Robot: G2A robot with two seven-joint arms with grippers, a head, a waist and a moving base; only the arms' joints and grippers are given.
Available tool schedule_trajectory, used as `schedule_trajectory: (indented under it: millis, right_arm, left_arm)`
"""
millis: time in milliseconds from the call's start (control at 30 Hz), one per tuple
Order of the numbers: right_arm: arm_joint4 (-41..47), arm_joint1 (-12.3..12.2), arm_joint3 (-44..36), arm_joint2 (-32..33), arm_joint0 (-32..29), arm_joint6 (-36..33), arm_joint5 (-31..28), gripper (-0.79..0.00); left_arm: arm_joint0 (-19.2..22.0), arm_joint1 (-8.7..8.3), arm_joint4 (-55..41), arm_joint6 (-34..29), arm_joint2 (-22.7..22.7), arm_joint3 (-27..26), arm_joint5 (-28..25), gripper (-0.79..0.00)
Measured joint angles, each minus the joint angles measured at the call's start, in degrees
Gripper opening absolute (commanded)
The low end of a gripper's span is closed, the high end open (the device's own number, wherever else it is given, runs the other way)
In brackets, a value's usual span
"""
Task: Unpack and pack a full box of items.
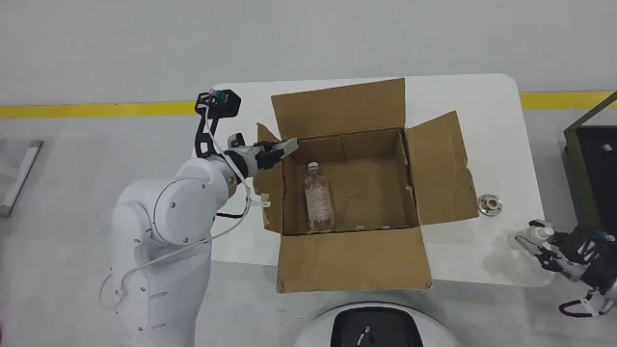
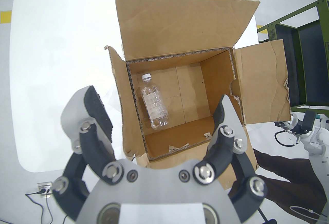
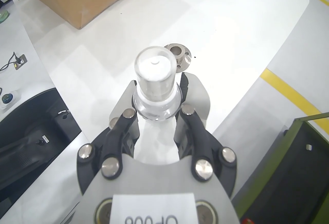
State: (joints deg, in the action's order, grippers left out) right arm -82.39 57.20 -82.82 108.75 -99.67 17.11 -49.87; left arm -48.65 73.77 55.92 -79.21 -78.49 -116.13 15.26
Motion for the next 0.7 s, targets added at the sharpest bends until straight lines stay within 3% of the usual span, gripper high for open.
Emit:
schedule_trajectory:
  millis: [167, 367, 700]
  right_arm:
    - [3.94, -0.21, -2.53, 2.04, -0.63, 0.61, -1.72, -0.785]
    - [16.36, -0.60, -14.21, 8.36, -2.94, -4.77, -4.68, -0.785]
    - [42.51, -1.90, -36.63, 13.52, -5.97, -30.01, 1.53, -0.785]
  left_arm:
    - [0.00, 0.00, 0.00, 0.00, 0.00, 0.00, 0.00, 0.000]
    - [0.00, 0.00, 0.00, 0.00, 0.00, 0.00, 0.00, 0.000]
    - [0.00, 0.00, 0.00, 0.00, 0.00, 0.00, 0.00, 0.000]
